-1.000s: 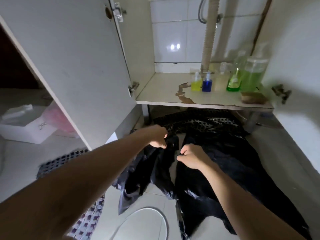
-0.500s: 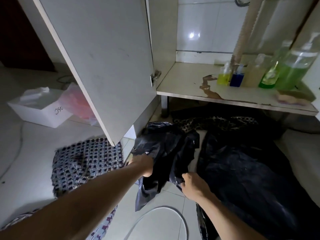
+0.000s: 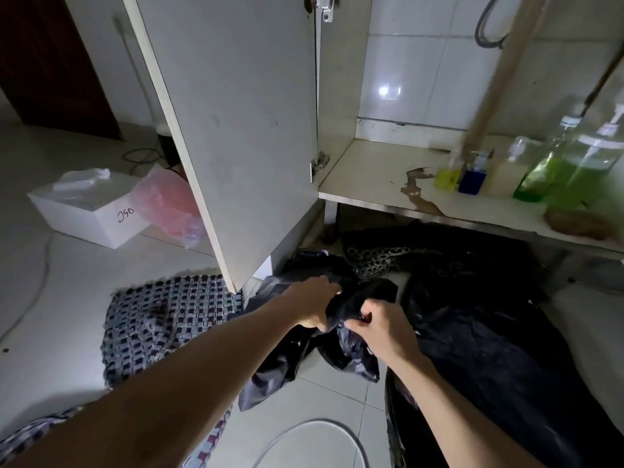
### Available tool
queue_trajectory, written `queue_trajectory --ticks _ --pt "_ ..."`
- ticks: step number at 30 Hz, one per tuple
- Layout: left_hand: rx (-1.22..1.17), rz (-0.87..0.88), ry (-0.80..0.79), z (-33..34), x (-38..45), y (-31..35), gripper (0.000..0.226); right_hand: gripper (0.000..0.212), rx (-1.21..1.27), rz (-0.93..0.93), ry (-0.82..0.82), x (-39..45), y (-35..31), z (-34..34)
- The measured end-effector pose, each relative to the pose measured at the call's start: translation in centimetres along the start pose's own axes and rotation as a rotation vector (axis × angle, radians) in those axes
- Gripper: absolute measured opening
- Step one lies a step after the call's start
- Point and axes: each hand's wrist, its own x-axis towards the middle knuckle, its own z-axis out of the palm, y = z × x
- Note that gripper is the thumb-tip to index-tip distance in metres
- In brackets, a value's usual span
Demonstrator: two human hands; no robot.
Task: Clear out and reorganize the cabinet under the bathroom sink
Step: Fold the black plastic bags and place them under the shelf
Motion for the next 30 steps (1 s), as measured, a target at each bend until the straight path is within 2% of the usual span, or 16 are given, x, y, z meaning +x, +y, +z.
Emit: queue_trajectory --ticks 1,3,7,8,10,12,13,16,17,19,21,23,25,30 --pt "-0.114 0.011 -0.078 0.0 0.3 0.3 0.08 0.041 0.059 -0.006 0.025 0.6 0.0 -0.7" --pt "-0.272 -0.01 -0.125 0.3 0.6 0.6 0.073 0.046 0.133 -0.069 -0.009 1.4 0.1 -1.6" --pt "-0.256 -0.056 0.073 0.0 0.3 0.5 0.028 0.042 0.198 -0.177 -0.139 2.4 0.4 -3.4" --pt "-0.214 -0.094 0.129 -0.4 0.0 0.2 0.024 0.046 0.171 -0.193 -0.132 2.7 0.5 -4.2" --pt "-0.122 -0.174 0.208 -1.4 -0.4 -0.6 0.027 0.051 0.078 -0.192 -0.099 3.1 0.6 -6.1" --pt "-0.157 -0.182 0.205 -1.8 -0.3 -1.6 0.028 0.044 0.035 -0.154 -0.064 3.1 0.6 -7.4" --pt "-0.226 -0.146 0.152 -1.8 -0.2 -1.8 0.033 0.04 0.034 -0.149 -0.058 3.0 0.3 -7.7" --pt "-0.365 -0.029 -0.1 -1.4 -0.3 -0.4 0.072 0.027 0.072 -0.22 -0.084 2.3 -1.1 -7.4" --pt "-0.366 -0.019 -0.107 -1.2 -0.3 0.2 0.066 0.022 0.107 -0.245 -0.095 2.2 -1.6 -7.3" --pt "-0.332 -0.043 -0.04 -1.3 0.0 1.3 0.033 0.017 0.178 -0.297 -0.07 2.3 -2.4 -7.7" --pt "-0.271 -0.125 0.092 -1.5 0.4 1.5 0.021 0.014 0.217 -0.328 -0.016 2.7 -2.9 -8.9" --pt "-0.265 -0.243 0.23 -1.8 0.7 0.8 0.024 0.013 0.206 -0.317 0.033 3.1 -3.1 -10.5" --pt "-0.283 -0.344 0.342 -2.6 0.6 0.1 0.027 0.027 0.195 -0.281 0.061 3.2 -3.0 -12.0" --pt "-0.27 -0.47 0.498 -4.5 0.5 -1.0 0.034 0.053 0.238 -0.195 0.158 2.6 -2.5 -13.6"
